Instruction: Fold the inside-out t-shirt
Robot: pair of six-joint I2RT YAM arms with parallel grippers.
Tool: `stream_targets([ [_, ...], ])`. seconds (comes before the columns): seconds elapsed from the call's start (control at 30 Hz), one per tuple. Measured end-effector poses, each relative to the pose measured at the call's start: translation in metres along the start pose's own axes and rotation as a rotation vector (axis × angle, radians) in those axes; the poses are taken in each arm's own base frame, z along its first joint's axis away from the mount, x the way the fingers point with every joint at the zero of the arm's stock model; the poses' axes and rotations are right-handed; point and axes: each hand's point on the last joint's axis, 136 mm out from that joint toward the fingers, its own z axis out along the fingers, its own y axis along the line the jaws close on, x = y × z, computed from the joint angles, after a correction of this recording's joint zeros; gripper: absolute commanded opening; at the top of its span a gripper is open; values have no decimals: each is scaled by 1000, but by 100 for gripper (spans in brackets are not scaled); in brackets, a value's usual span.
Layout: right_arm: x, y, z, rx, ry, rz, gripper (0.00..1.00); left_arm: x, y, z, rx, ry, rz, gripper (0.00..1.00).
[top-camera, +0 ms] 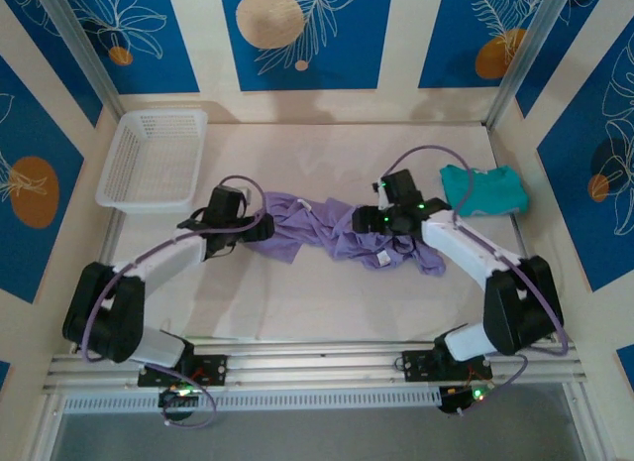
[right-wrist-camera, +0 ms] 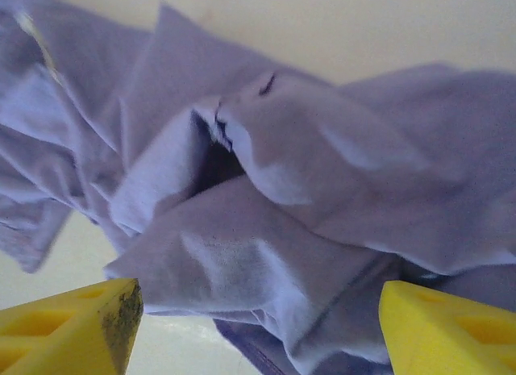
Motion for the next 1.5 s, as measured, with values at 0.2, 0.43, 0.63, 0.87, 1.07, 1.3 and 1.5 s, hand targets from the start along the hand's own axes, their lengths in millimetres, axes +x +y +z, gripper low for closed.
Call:
stream_targets([
  [0.2, 22, 4, 35, 91, 88, -52, 51, 26, 14, 49, -62, 133, 10, 48],
  [0.43, -15, -4, 28, 131, -7, -86, 0, 4, -2, 62, 3, 81, 21, 0],
  [0.63, -75, 8, -73, 30, -305, -122, 0, -43, -23, 8, 71, -87, 27, 0],
  [0.87, -132, 27, -287, -124, -864, -140, 0, -170, -83, -202, 278, -632, 53, 0],
  [1.07, -148, 24, -391, -99, -1097, -146, 0, -206, -80, -335, 262, -935, 57, 0],
  [1.3, -144, 8, -400, -34, -1082, -106, 0, -194, -35, -380, 18, -1034, 47, 0],
  [1.5, -136, 17, -392, -103, -1040, -126, 0, -189, -12, -360, -140, -978, 75, 0],
])
